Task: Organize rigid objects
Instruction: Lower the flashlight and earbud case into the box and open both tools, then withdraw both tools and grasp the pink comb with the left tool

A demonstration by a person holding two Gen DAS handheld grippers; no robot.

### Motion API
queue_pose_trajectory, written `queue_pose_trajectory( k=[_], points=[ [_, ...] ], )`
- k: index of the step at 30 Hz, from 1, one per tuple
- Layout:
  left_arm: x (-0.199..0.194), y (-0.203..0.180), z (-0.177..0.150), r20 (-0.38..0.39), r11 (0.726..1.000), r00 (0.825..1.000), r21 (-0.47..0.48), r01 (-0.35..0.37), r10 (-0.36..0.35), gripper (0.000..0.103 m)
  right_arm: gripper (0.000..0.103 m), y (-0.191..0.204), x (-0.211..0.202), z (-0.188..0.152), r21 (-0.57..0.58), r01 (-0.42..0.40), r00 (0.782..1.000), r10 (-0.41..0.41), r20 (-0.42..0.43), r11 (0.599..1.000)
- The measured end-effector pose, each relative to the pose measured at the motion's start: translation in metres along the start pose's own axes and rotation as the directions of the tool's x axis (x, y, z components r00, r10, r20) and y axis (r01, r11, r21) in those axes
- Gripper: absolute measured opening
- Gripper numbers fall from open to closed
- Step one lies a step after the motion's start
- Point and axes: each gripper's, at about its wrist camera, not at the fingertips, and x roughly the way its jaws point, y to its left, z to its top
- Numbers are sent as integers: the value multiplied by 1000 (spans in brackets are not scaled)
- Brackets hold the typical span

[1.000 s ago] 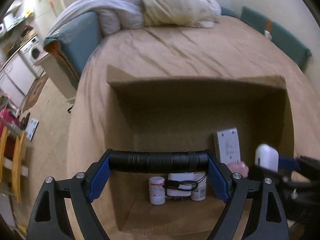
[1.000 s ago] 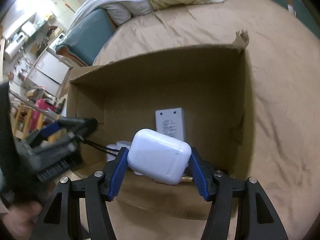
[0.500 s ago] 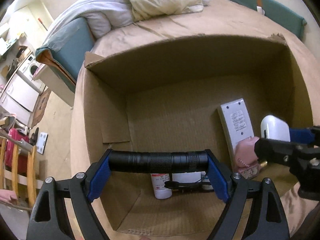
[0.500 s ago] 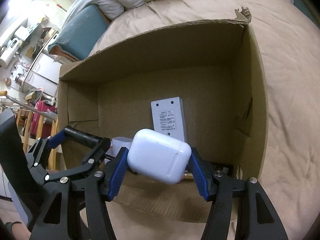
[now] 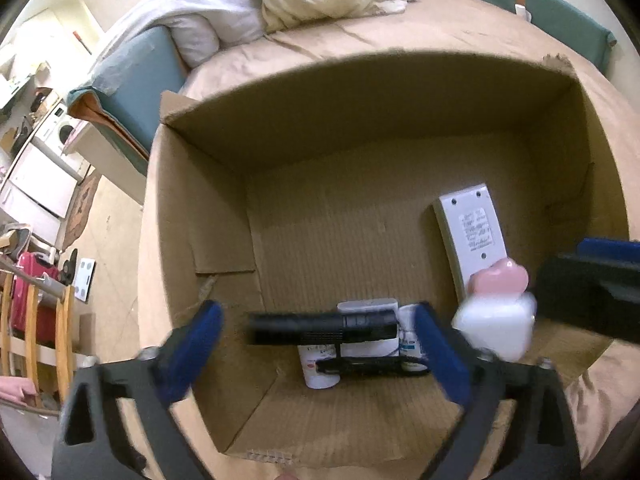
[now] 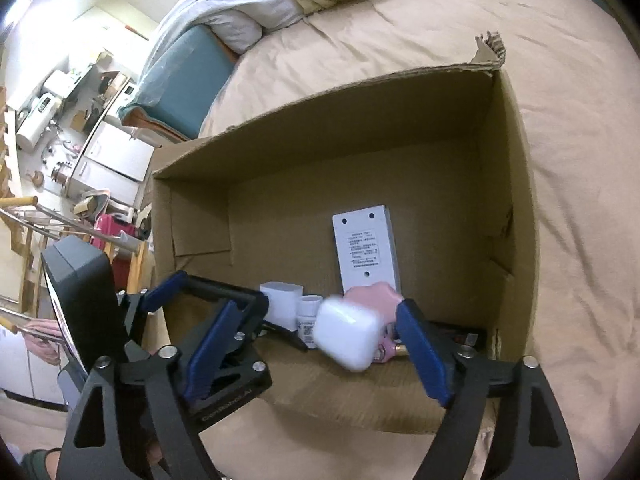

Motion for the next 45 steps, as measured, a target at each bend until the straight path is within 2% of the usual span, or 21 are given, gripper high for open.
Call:
queue_pose_trajectory(
  k=[2, 4, 13, 19, 30, 38, 45],
  points=[
    [-4, 2, 2, 4, 1000, 1000, -21, 10, -10, 103, 97, 3, -4, -2, -7, -19, 1000, 19, 4, 1000],
    [-7, 4, 4, -2, 999, 1000, -40, 24, -24, 103, 98, 5, -9, -3, -18, -23, 1000, 24, 17, 1000],
    [-25, 9, 1, -8, 998, 1000, -65, 13, -13, 103, 99, 6, -32, -7, -15, -20, 997, 21, 71, 1000],
    [-37, 22, -10, -22, 995, 999, -100, 28, -31, 103, 99, 6, -40, -14, -16, -17, 997, 19, 81, 1000],
    [-54, 43, -48, -40, 985, 996, -156, 78, -86, 103, 99, 14, -36, -47, -41, 7, 999, -5, 45, 999],
    [-51, 54, -87, -61, 979, 992, -181, 99, -112, 103, 99, 8, -23, -71, -3, 18, 1000, -19, -25, 1000],
    [-38, 60, -94, -63, 971, 991, -213, 105, -120, 103, 99, 3, -8, -84, 24, 51, 996, -49, -77, 998]
  ],
)
